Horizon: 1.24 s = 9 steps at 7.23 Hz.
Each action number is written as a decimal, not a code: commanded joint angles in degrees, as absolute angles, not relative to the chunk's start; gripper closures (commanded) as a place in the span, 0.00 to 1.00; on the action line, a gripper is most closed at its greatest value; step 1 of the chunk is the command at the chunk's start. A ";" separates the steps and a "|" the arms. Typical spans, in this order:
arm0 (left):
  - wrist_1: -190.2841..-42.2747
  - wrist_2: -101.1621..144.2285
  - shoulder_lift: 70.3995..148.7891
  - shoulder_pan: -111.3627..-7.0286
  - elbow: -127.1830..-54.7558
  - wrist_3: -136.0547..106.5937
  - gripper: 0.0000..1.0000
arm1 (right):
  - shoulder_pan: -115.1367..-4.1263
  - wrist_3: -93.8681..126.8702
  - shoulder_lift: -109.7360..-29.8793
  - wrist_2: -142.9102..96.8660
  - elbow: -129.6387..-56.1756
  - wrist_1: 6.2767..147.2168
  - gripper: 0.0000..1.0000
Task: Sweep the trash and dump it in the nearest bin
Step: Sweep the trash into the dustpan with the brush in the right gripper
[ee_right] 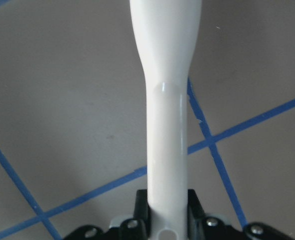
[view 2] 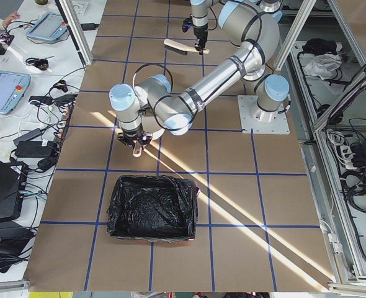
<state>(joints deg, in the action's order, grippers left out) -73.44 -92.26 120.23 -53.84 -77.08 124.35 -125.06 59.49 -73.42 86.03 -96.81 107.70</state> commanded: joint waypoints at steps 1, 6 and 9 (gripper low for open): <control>-72.86 -90.37 122.86 -53.79 -77.95 123.93 1.00 | -125.07 61.07 -63.76 86.05 -84.69 105.13 1.00; -67.25 -90.09 124.98 -54.05 -79.37 124.19 1.00 | -128.49 62.93 -50.56 82.02 -67.00 102.75 1.00; -66.36 -89.48 125.16 -54.49 -80.32 124.36 1.00 | -131.56 67.75 -40.82 80.60 -52.69 101.79 1.00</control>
